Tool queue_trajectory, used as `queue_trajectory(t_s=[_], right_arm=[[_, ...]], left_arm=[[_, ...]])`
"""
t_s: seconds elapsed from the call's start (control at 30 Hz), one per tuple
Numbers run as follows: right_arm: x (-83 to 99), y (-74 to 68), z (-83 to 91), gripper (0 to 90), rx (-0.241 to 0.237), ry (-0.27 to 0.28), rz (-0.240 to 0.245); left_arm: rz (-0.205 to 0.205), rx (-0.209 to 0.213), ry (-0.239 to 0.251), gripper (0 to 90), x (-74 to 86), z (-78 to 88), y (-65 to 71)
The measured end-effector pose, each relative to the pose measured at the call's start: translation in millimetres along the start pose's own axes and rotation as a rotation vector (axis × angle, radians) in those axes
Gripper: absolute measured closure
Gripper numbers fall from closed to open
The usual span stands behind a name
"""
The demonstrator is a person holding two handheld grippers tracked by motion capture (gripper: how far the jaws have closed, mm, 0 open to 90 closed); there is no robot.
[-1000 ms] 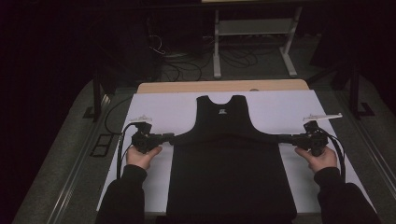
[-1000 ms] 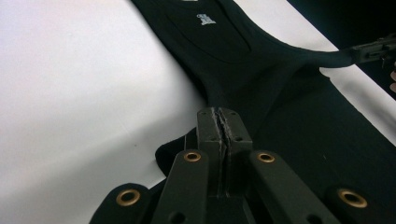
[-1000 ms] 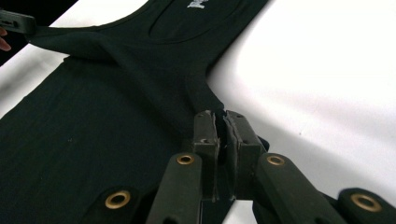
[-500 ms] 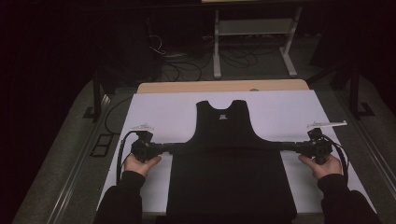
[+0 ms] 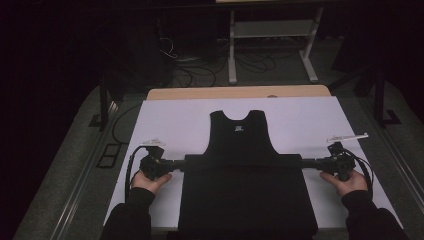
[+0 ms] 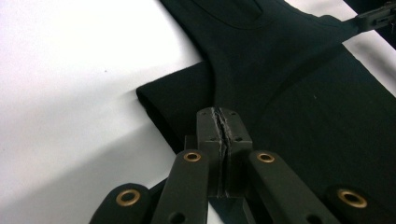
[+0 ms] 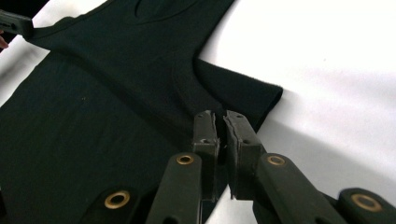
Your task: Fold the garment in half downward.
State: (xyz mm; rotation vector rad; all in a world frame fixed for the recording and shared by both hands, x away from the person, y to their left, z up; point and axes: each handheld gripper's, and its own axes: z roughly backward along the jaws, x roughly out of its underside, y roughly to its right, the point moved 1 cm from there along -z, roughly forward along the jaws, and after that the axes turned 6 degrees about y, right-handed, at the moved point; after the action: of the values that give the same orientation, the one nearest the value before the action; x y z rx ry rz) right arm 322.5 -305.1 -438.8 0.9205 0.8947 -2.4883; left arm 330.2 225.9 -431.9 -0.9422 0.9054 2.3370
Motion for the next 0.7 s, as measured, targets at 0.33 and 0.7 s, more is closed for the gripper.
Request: queue_trajectory(t_s=[0.33, 0.7], right_arm=[[3.8, -2.1, -2.0, 81.9, -0.004, -0.049, -0.002], [9.6, -3.7, -1.7, 81.7, -0.011, -0.068, -0.020]], left_arm=[[0.002, -0.001, -0.018, 86.9, 4.5, -0.9, 0.9], [0.011, 0.000, -0.028, 86.7, 8.5, 0.5, 2.8]])
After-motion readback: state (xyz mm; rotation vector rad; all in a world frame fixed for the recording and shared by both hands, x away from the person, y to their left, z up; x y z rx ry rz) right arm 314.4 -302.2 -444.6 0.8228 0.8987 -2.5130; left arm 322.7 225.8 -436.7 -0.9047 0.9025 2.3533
